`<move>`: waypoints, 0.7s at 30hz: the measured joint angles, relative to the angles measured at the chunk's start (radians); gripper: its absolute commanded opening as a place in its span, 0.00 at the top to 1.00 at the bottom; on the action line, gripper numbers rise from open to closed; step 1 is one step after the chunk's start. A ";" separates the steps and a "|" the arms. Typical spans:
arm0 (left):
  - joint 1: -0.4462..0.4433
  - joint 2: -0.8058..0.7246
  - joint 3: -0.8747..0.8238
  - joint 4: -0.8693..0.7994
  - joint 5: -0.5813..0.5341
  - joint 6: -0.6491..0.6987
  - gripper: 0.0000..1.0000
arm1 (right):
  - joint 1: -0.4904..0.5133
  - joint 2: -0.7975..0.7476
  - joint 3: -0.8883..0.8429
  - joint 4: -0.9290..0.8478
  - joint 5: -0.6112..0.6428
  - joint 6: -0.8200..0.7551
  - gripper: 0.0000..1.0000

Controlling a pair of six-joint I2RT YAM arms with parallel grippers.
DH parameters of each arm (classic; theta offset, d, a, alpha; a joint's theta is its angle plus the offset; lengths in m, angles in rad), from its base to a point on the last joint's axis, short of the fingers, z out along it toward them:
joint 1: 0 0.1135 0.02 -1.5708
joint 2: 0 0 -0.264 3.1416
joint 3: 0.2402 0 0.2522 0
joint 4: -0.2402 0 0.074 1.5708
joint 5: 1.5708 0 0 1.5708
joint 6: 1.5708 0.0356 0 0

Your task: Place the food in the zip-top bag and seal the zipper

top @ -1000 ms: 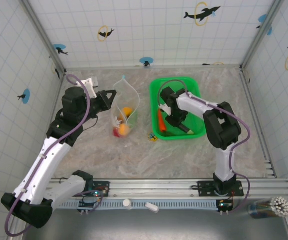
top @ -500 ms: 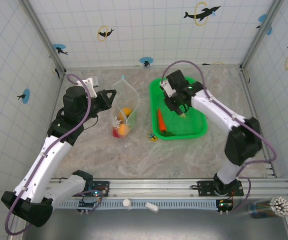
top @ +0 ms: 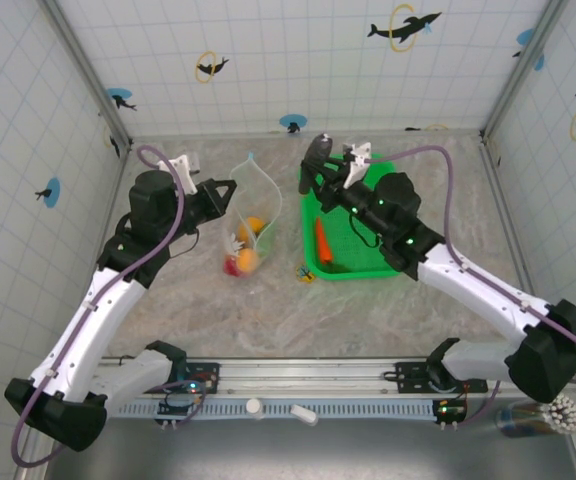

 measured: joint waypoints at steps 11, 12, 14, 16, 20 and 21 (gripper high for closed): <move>0.000 0.020 0.005 0.001 0.003 -0.024 1.00 | 0.093 0.175 0.051 0.349 -0.011 0.082 0.78; 0.000 0.023 0.005 0.001 0.003 -0.025 1.00 | 0.098 0.181 0.051 0.364 -0.011 0.087 0.78; 0.000 0.029 0.005 0.001 0.003 -0.026 1.00 | 0.111 0.198 0.051 0.402 -0.008 0.094 0.77; 0.000 0.035 0.012 0.001 0.003 -0.026 1.00 | 0.125 0.219 0.050 0.441 0.002 0.098 0.76; 0.000 0.044 0.031 0.000 0.003 -0.026 1.00 | 0.150 0.264 0.022 0.502 0.039 0.104 0.74; 0.000 0.044 0.035 0.000 0.003 -0.026 1.00 | 0.153 0.276 0.015 0.514 0.048 0.106 0.74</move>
